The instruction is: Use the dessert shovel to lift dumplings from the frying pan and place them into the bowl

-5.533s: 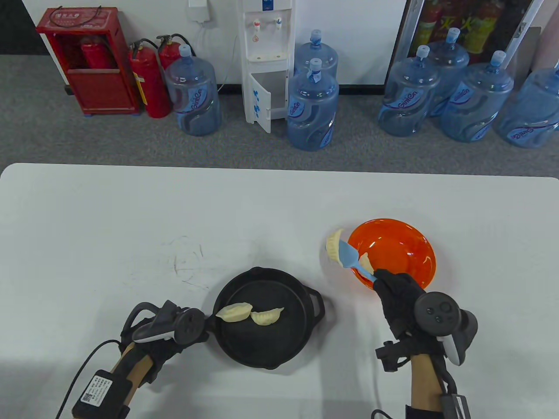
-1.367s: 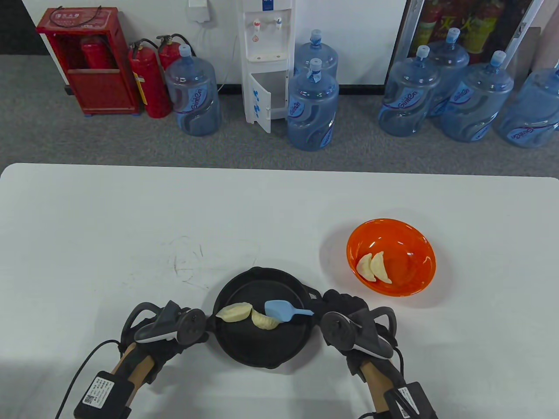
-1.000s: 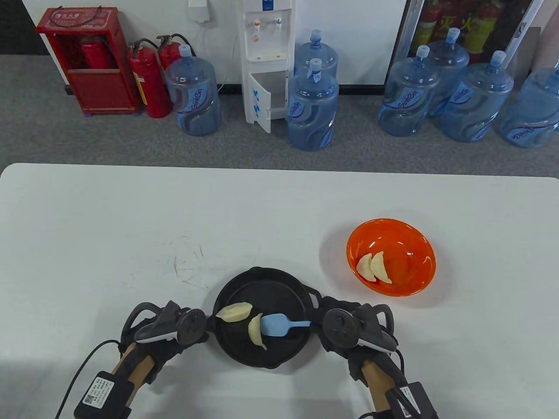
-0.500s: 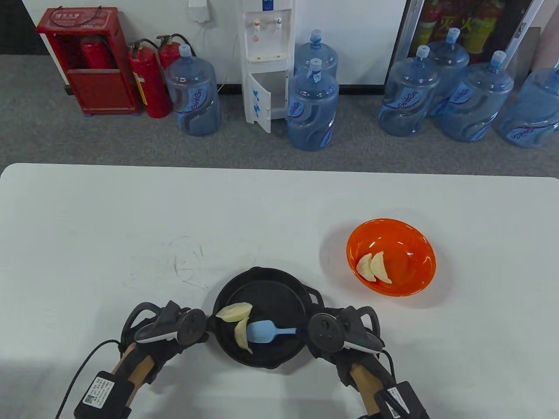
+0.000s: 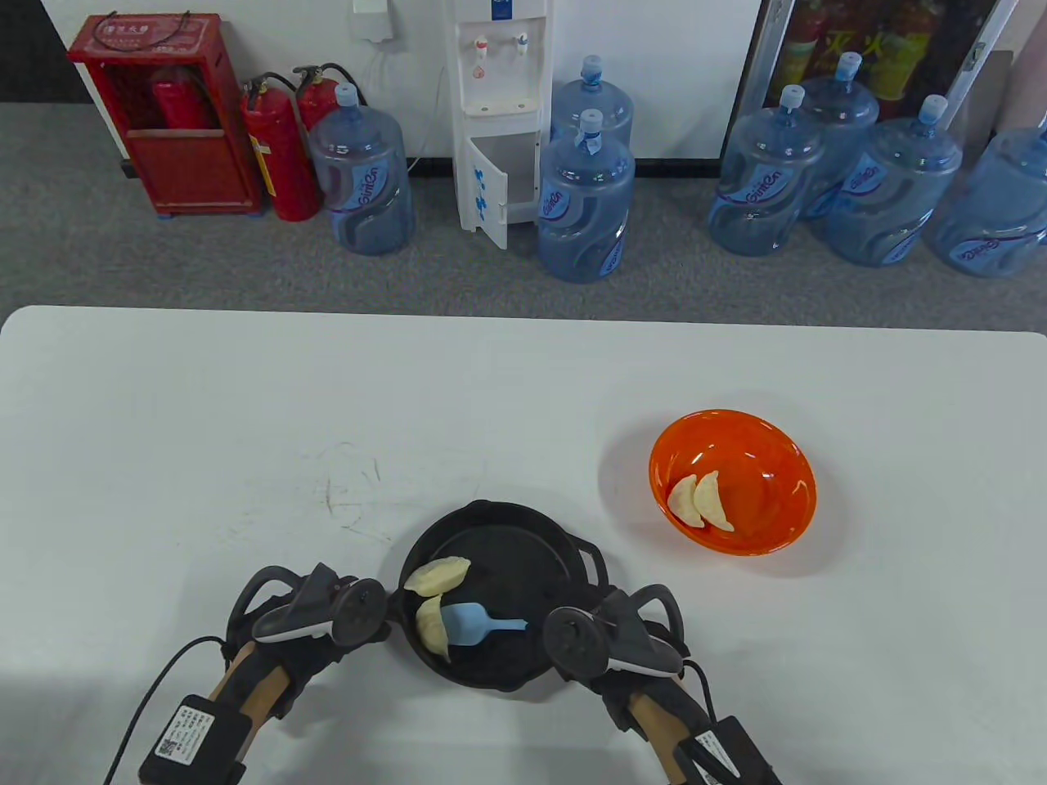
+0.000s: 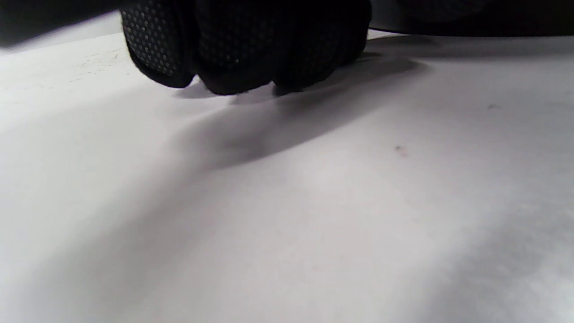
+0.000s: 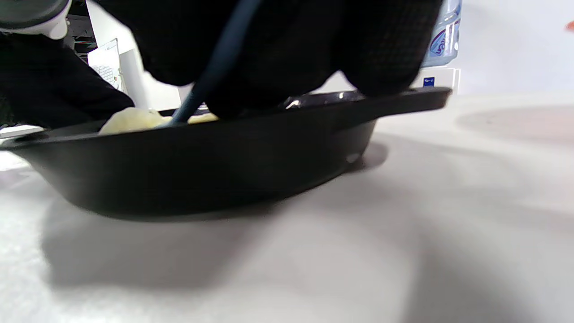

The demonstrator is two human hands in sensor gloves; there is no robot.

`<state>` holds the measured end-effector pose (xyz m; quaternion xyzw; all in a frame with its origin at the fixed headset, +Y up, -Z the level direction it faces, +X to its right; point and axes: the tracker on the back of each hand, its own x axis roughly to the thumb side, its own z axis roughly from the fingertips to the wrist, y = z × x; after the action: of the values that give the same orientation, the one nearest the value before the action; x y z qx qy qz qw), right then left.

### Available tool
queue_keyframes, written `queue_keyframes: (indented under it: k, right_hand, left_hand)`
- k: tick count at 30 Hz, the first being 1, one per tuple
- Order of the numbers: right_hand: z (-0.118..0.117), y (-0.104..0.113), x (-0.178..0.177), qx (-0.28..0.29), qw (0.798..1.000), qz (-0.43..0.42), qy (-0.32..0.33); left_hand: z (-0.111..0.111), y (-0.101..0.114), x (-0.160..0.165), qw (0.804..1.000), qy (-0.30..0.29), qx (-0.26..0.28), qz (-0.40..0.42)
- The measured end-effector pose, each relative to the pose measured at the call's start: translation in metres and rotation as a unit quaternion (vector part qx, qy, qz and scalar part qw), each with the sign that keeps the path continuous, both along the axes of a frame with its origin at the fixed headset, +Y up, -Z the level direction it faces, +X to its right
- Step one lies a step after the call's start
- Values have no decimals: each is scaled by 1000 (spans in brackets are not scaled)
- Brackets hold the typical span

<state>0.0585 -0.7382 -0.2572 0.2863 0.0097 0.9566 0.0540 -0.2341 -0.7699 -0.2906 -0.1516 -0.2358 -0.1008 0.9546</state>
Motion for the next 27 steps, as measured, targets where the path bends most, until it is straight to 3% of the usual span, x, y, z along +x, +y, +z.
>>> queue_keyframes:
  k: [6, 20, 27]
  right_hand:
    - [3, 0, -8, 5, 1000, 6, 3]
    - [-6, 3, 11, -46, 997, -53, -15]
    - [-2, 1, 3, -22, 999, -42, -10]
  left_hand:
    - [0, 0, 0, 1000, 0, 0, 0]
    - [0, 0, 0, 1000, 1, -1, 0]
    - [0, 0, 0, 1000, 0, 0, -1]
